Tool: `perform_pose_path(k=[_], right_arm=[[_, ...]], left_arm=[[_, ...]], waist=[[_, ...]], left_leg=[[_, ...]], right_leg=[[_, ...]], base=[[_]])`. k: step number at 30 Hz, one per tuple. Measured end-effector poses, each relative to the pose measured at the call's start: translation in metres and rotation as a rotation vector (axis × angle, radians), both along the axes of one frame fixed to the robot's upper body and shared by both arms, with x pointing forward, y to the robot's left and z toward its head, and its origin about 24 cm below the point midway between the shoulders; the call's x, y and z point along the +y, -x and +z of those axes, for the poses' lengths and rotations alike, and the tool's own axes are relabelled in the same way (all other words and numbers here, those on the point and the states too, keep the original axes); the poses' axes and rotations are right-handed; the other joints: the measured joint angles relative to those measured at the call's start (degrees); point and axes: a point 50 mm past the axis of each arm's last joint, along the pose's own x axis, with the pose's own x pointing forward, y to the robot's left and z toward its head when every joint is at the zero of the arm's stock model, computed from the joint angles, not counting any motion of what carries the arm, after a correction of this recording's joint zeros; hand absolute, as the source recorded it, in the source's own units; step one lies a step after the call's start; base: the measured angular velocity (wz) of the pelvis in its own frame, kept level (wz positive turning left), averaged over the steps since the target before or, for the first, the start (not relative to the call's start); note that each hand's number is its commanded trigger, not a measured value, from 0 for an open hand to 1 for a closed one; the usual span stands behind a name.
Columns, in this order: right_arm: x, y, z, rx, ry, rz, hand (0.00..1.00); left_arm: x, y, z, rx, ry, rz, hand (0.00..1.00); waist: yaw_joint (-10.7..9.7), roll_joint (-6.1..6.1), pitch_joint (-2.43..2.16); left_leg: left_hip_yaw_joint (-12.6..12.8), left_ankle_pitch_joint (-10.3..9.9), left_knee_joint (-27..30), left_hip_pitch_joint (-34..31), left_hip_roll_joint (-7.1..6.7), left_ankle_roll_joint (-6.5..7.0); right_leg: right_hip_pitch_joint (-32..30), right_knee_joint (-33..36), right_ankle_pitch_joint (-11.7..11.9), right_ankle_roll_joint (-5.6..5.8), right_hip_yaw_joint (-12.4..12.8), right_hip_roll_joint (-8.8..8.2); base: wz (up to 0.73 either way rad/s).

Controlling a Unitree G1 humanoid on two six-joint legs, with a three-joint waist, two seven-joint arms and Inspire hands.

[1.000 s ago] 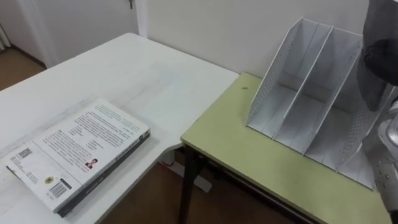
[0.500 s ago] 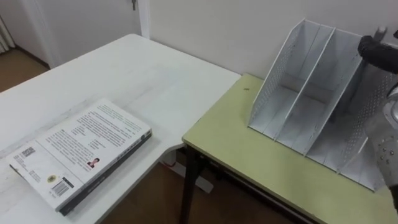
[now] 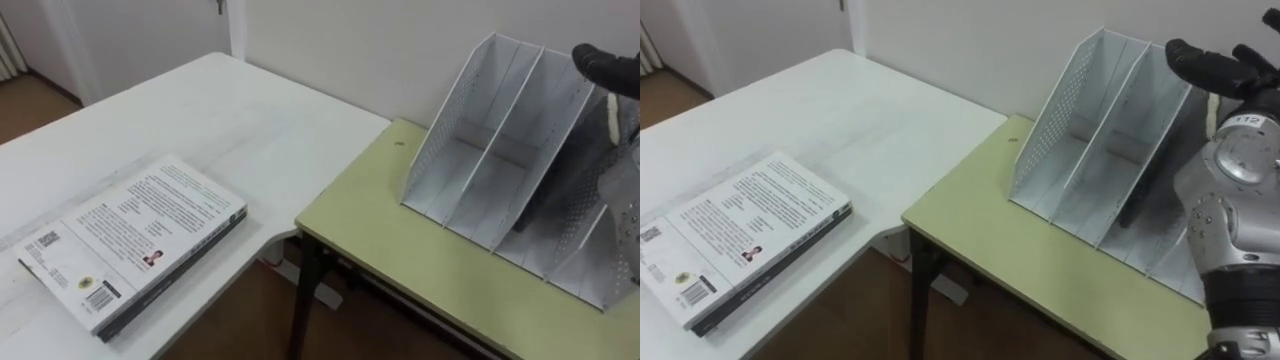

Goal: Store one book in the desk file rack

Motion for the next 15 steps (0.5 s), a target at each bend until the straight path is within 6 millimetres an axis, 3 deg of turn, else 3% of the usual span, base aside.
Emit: perform_pose_path(k=[11, 15], right_arm=[[0.008, -0.004, 0.0, -0.002, 0.026, 0.093, 0.0], [0.019, -0.007, 0.013, -0.066, 0.001, 0.185, 0.0]], left_arm=[[0.0, 0.001, 0.0, 0.003, 0.0, 0.0, 0.0], [-0.001, 0.0, 0.0, -0.001, 0.008, -0.002, 0.0]], waist=[[0.1, -0.07, -0.12], [0.2, 0.47, -0.44]], left_leg=[[0.1, 0.0, 0.2, 0.1, -0.02, 0.0], [0.6, 0.0, 0.2, 0.0, -0.08, 0.0]], right_leg=[[0.3, 0.0, 0.1, 0.02, -0.1, -0.02], [0.0, 0.0, 0.2, -0.01, 0.1, 0.04]], base=[[0.0], [-0.03]])
